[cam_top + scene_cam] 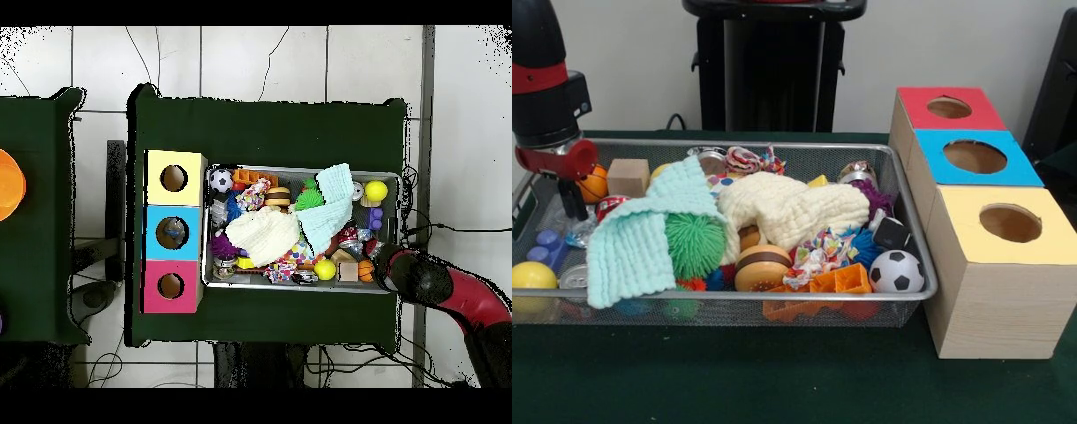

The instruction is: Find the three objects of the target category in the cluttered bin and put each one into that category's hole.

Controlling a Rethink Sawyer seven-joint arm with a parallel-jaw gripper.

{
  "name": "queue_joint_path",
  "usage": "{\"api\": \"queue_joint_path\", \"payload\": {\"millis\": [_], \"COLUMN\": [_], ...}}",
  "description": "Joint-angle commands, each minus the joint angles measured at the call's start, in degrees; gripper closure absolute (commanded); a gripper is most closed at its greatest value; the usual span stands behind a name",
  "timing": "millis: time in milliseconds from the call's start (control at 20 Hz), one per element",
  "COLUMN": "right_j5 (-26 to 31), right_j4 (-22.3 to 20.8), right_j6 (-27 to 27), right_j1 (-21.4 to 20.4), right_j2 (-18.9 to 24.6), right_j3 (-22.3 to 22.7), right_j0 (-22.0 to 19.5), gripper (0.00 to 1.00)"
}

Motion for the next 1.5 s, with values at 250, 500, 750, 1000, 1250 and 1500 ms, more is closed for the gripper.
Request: {"api": "queue_joint_path", "payload": {"millis": [250, 500, 750, 1000, 1250, 1500], "right_j5": [5.68, 9.63, 12.64, 15.8, 18.02, 20.24], "right_j4": [-3.72, -1.72, -0.46, 0.35, 1.12, 2.36], "right_j6": [-13.84, -13.62, -13.11, -13.09, -12.31, -11.02], "right_j1": [0.37, -3.04, -5.18, -6.74, -7.83, -9.24], "right_j2": [2.79, 2.8, 2.92, 3.07, 3.17, 3.24], "right_j3": [-2.18, -0.96, -0.46, -0.79, -0.79, -0.12], "right_j0": [1.62, 2.4, 3.23, 4.02, 4.57, 5.33], "gripper": [1.0, 1.0, 1.0, 1.0, 1.0, 1.0]}}
